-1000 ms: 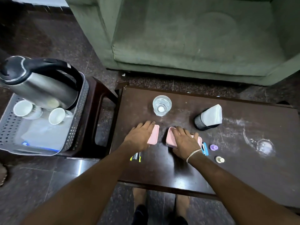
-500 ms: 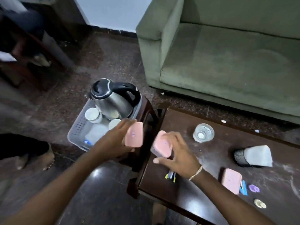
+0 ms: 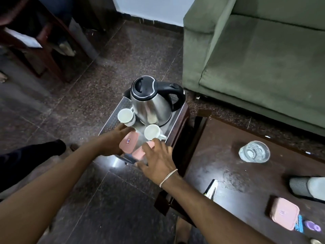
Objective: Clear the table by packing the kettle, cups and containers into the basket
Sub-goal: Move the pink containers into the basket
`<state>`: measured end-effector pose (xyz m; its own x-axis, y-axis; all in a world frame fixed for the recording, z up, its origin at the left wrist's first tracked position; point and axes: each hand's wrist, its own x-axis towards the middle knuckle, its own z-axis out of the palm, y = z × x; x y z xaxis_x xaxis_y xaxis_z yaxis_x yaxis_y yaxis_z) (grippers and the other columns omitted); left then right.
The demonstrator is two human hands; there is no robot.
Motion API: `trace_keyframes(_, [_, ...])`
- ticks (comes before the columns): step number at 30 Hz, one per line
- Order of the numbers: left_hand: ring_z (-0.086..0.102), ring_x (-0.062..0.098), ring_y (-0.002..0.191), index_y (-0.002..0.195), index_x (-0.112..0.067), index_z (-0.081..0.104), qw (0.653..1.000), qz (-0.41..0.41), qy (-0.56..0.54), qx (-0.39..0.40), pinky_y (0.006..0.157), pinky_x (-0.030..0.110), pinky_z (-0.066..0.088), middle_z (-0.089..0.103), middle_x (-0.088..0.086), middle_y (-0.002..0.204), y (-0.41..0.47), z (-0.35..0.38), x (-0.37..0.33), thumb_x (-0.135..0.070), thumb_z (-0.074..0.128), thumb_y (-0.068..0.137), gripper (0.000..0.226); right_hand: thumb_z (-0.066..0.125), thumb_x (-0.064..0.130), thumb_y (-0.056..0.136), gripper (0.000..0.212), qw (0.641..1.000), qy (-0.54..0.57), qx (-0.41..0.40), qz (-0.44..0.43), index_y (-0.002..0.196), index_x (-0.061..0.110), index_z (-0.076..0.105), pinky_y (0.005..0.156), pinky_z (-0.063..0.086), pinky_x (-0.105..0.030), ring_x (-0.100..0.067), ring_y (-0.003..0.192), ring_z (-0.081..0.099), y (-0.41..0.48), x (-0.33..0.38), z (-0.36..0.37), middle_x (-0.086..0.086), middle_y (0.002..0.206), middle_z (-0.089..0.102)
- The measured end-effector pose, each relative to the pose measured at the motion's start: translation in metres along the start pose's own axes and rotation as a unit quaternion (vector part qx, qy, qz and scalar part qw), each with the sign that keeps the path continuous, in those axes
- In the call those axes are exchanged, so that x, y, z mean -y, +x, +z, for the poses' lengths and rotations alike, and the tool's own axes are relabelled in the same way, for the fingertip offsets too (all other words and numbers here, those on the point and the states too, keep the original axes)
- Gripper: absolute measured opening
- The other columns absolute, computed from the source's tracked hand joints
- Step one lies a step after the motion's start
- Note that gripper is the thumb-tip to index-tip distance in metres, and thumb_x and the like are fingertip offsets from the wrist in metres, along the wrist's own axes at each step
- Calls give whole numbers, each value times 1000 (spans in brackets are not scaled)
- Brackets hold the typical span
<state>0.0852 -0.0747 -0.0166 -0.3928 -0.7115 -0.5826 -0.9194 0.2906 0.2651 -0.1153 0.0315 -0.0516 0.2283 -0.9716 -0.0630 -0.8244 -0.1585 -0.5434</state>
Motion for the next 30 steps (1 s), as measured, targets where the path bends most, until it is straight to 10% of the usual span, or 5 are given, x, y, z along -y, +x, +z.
trace_keyframes(5, [62, 26, 100, 154, -31, 36, 999, -19, 8, 27, 91, 39, 56, 38, 3, 133, 17, 5, 0, -13, 84, 70, 99, 73, 49, 82, 38, 999, -31, 19, 0, 109, 24, 67, 90, 44, -46, -35, 120, 49, -7, -8, 8, -11, 132, 53])
trace_keyframes(13, [64, 30, 110, 149, -42, 31, 996, -19, 7, 85, 95, 47, 55, 50, 5, 122, 17, 13, 4, -32, 79, 73, 91, 69, 29, 82, 12, 994, -101, 10, 37, 82, 20, 76, 84, 30, -46, -34, 106, 54, -10, 3, 16, -5, 97, 67])
trace_keyframes(23, [50, 41, 130, 157, -38, 19, 989, -79, 104, 68, 103, 47, 51, 30, 10, 146, 11, 15, -13, -36, 85, 70, 109, 60, 12, 80, 17, 994, -73, 7, 86, 86, 19, 74, 81, 34, -50, -36, 103, 46, -4, 13, 7, -10, 111, 55])
trace_keyframes(30, [46, 37, 116, 140, -25, 46, 983, 4, 44, -180, 96, 51, 50, 42, 10, 129, -8, 13, -88, -30, 88, 71, 81, 59, 36, 86, 13, 988, -52, -101, 100, 95, 28, 65, 73, 40, -44, -27, 92, 50, -83, -60, -26, 0, 101, 52])
